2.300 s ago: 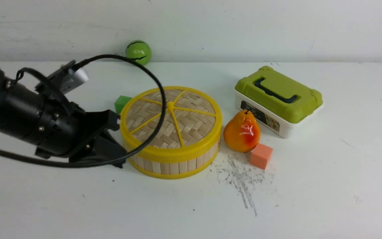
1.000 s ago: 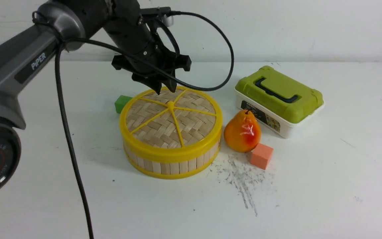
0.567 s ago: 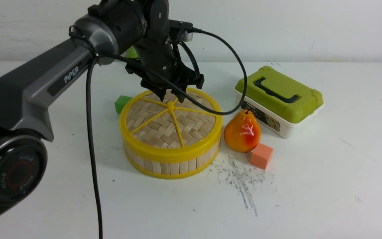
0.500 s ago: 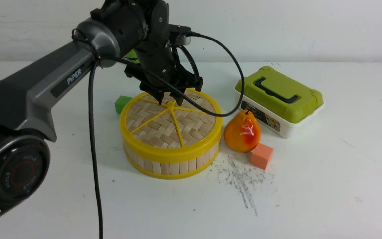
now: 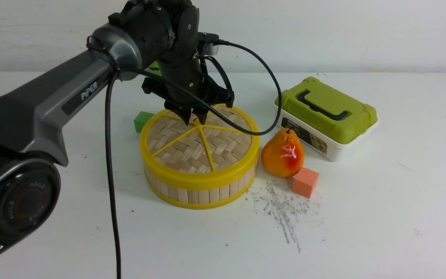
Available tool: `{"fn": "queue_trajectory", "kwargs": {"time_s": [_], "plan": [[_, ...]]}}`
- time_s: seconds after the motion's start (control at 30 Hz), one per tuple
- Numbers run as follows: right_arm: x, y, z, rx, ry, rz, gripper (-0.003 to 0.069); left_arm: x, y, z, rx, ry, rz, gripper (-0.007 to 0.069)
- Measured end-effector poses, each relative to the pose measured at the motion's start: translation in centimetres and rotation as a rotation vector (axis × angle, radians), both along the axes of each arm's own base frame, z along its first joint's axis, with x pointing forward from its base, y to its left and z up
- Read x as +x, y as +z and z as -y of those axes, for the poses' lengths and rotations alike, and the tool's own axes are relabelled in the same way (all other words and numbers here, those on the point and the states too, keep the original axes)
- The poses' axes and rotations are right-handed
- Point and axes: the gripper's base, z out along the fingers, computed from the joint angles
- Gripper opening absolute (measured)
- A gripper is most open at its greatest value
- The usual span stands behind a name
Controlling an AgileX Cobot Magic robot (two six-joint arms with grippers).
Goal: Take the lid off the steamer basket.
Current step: Use the left arm to lift the lid of the steamer, then use the left arm to place the steamer lid on the table
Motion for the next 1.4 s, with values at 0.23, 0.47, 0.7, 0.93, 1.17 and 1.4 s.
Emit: {"fn": "queue_trajectory", "kwargs": {"time_s": [0.23, 0.47, 0.7, 0.93, 1.17, 1.4], "plan": [[0.0, 0.0, 0.0, 0.0, 0.0, 0.0, 0.024, 0.2, -1.0, 0.2, -0.004, -0.001, -0.024, 0.0243], [0.0, 0.0, 0.0, 0.0, 0.0, 0.0, 0.024, 0.4, -1.5, 0.3, -0.005, -0.001, -0.027, 0.0192], [0.0, 0.0, 0.0, 0.0, 0.0, 0.0, 0.024, 0.4, -1.4, 0.4, -0.013, -0.004, -0.021, 0.0107], [0.0, 0.0, 0.0, 0.0, 0.0, 0.0, 0.024, 0.2, 0.4, 0.4, -0.021, -0.02, -0.01, 0.0108], [0.0, 0.0, 0.0, 0.0, 0.0, 0.0, 0.024, -1.5, 7.2, -1.4, 0.007, -0.005, 0.168, 0.0108], [0.0, 0.0, 0.0, 0.0, 0.0, 0.0, 0.024, -3.5, 13.3, -7.4, 0.056, 0.094, 0.263, 0.0108]]}}
